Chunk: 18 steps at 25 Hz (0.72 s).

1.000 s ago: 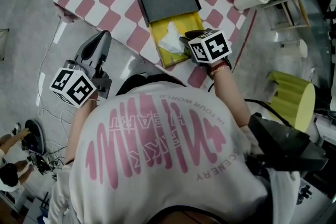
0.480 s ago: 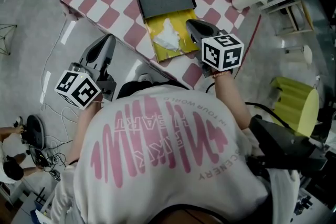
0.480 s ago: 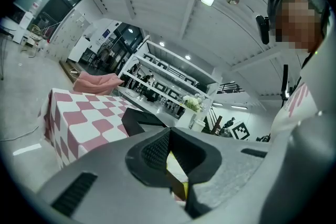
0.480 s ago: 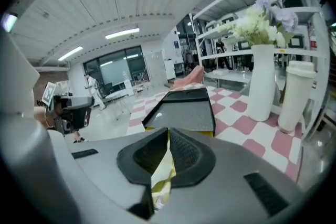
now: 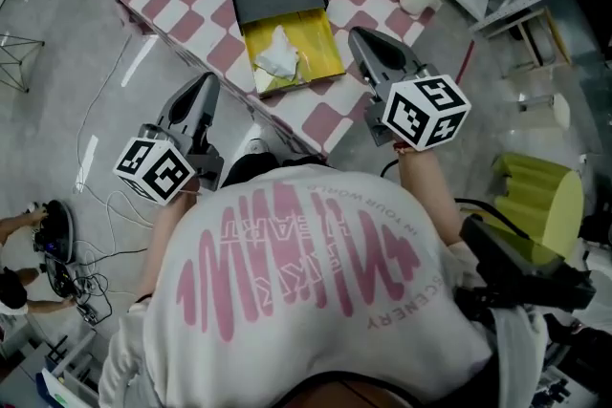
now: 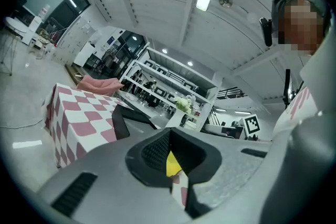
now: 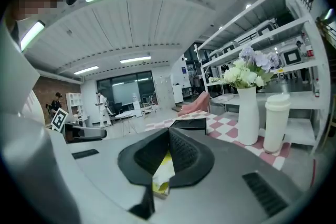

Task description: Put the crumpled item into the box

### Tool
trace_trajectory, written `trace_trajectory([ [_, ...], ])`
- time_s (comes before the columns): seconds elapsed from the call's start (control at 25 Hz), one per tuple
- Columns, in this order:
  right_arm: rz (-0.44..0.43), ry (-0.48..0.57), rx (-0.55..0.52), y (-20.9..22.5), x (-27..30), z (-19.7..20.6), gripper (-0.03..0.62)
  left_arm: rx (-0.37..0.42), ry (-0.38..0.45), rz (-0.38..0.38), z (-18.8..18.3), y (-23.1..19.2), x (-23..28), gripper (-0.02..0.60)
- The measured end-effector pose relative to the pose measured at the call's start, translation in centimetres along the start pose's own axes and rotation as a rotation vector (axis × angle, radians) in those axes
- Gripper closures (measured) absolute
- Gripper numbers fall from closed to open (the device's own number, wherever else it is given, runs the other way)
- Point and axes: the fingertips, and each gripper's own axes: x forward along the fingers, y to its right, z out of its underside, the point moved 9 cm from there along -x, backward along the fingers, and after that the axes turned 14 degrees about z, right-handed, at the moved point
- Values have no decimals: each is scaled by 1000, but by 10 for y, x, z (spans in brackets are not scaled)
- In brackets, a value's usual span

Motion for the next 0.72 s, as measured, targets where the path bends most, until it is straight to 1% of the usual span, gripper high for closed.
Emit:
trace_trajectory([
  [0.12,-10,19,-27,7,-26,1,588,7,5,-5,14,25,-1,574],
  [0.28,-5,17,-45,12,-54,13,588,17,12,-4,32,51,-6,574],
  [0.56,-1,7,-17,21,-100,40,588,32,12,-20,61,92,-21,574],
  [0.72,-1,-17,-25,26,-122,55,588,28,23,-42,76,112,-31,574],
])
